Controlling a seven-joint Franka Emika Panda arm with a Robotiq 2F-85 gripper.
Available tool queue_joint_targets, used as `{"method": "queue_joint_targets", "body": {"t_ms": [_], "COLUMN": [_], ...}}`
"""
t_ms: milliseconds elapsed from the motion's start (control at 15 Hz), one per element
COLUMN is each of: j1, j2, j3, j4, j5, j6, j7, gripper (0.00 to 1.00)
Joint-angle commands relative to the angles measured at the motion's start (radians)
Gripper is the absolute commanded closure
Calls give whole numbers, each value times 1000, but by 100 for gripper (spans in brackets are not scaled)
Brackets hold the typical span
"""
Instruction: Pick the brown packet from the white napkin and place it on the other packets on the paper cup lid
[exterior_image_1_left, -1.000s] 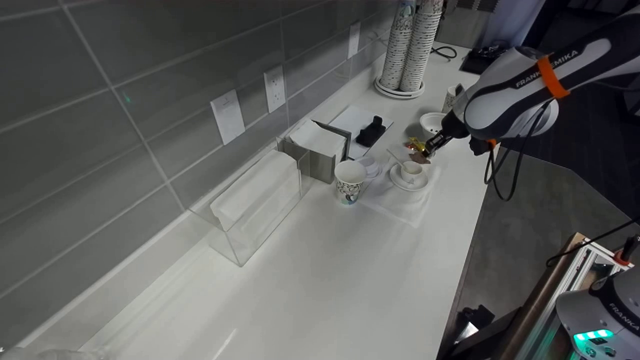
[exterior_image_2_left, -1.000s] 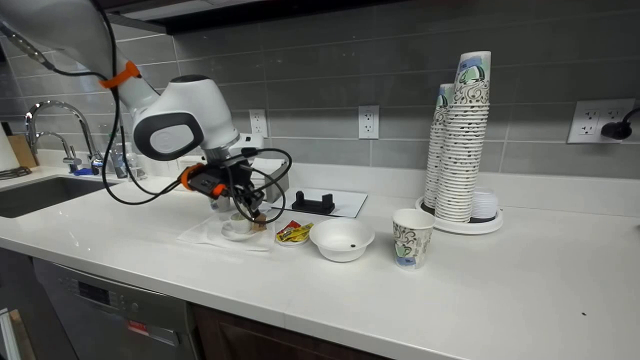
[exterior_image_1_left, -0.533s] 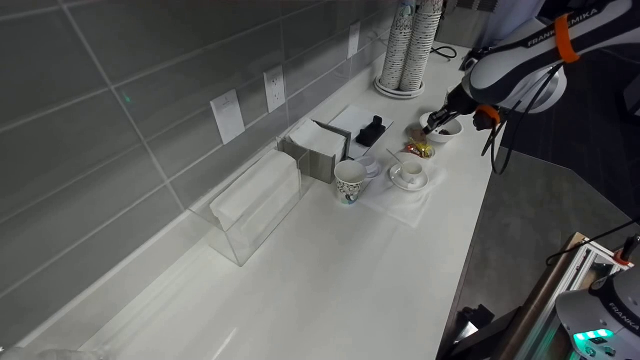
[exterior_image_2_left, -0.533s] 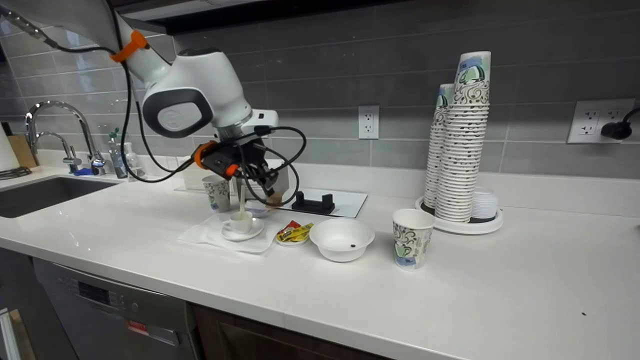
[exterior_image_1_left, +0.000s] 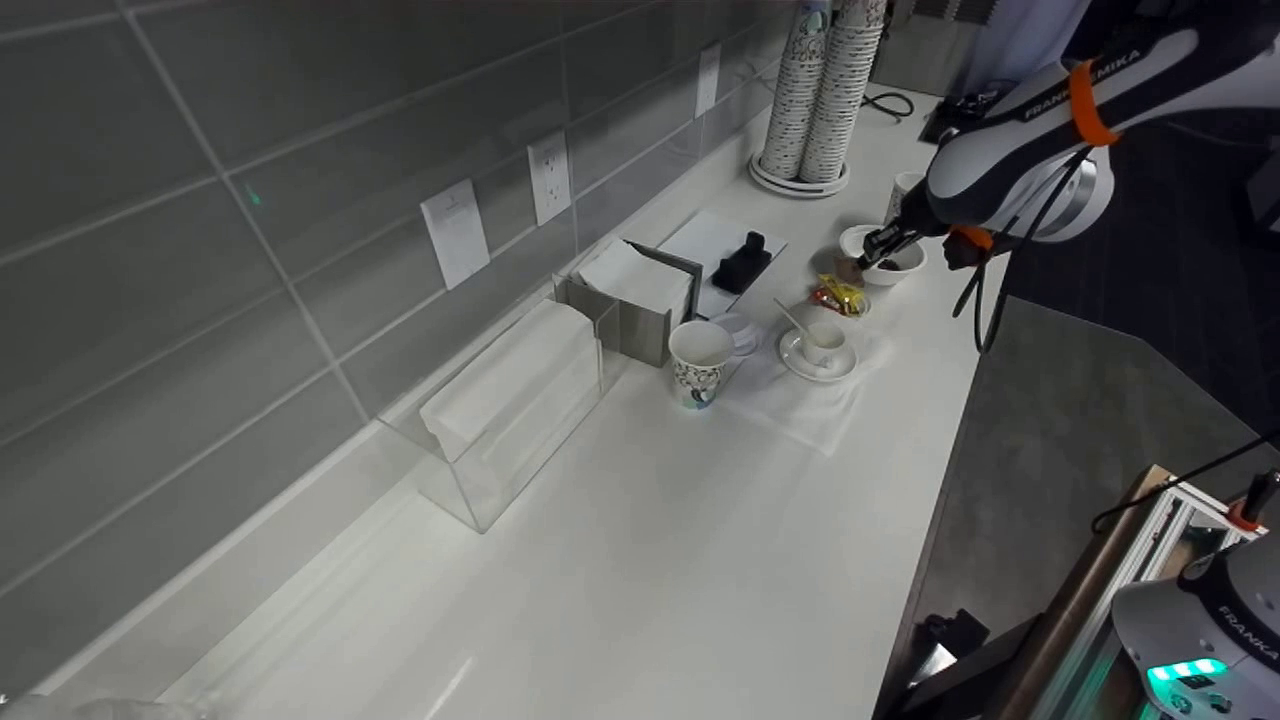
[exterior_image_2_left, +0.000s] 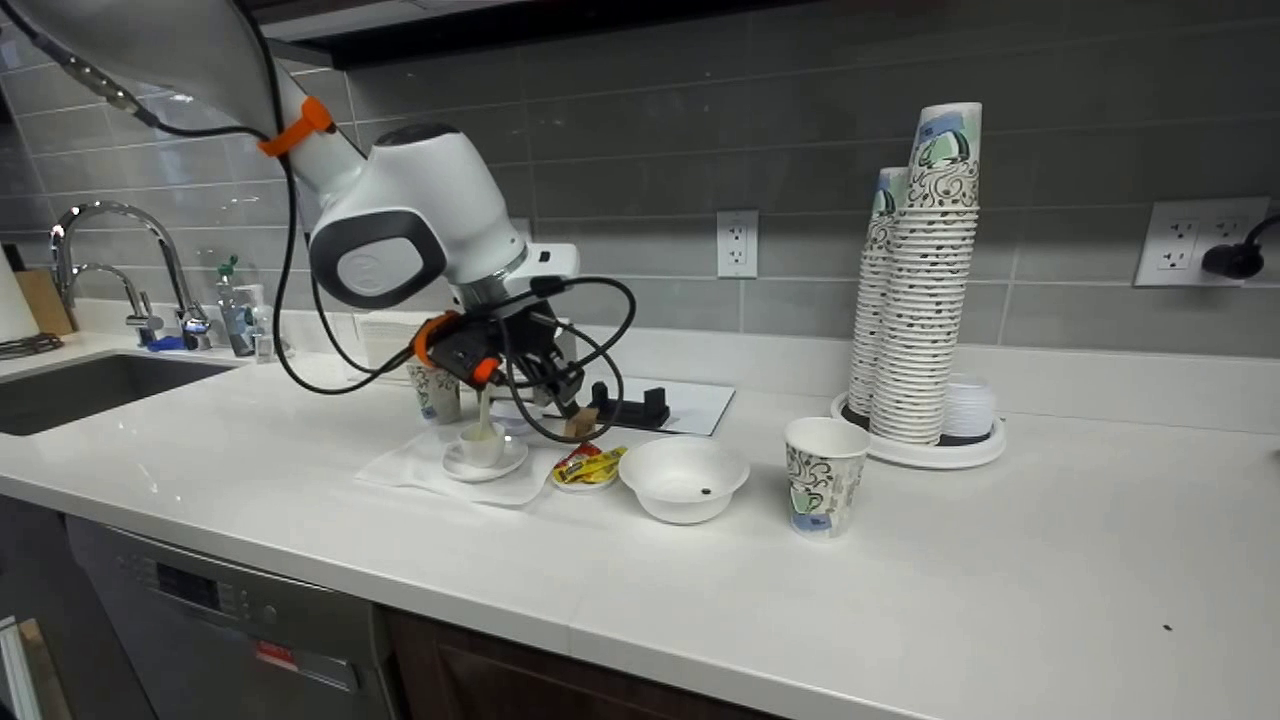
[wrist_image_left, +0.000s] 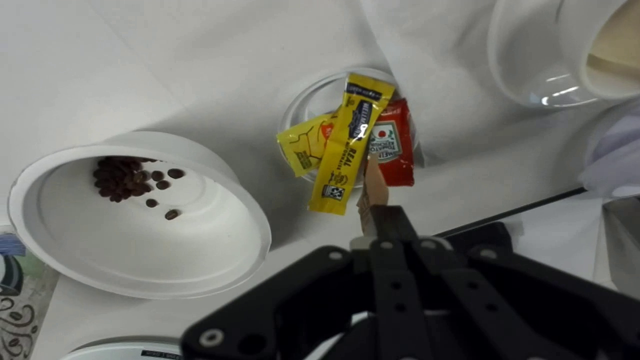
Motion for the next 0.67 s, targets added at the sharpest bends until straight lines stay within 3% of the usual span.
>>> {"method": "queue_joint_targets", "body": {"t_ms": [0, 200, 600], "j1": [11, 19, 14], "j2": [96, 146, 181], "j3": [-3, -9, 10], "j4": [20, 23, 30], "j5": [-15, -12, 4], "j6": [112, 180, 206], "j7": [17, 18, 11], "gripper": [100, 100, 100]}}
